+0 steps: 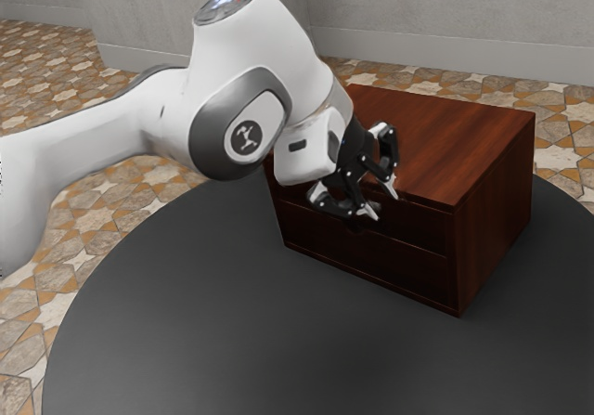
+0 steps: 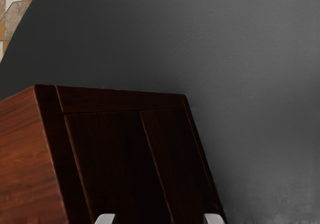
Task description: Pull the drawer handle with one arm to open the drawer
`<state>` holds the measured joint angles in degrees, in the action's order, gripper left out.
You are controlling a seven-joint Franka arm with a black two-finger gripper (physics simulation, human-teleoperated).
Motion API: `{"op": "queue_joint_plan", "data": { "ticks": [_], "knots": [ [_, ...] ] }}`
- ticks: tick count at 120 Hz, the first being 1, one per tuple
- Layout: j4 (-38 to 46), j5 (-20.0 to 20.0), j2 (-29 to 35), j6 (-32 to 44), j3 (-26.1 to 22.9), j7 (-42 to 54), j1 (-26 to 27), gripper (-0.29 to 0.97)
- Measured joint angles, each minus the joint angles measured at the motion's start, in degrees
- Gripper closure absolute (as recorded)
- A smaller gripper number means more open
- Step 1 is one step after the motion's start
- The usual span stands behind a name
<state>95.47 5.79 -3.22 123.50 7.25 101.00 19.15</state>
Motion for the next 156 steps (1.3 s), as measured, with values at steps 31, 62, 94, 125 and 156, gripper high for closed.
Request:
{"op": "queue_joint_plan", "data": {
  "ticks": [31,62,94,125,156],
  "knots": [
    [-2.45,-2.48,-2.59,-6.13,2.21,-0.17,-11.12,0.5],
    [-2.19,-2.67,-3.33,-7.54,1.86,-0.21,-7.21,0.5],
    [-2.67,-2.19,-4.05,-4.98,2.01,0.11,-7.76,0.49],
    [-3.87,3.77,-7.79,-2.75,2.31,1.28,-8.34,0.4],
    [-1.51,5.73,-5.98,-2.34,2.56,2.3,-8.39,0.39]
  ]
}}
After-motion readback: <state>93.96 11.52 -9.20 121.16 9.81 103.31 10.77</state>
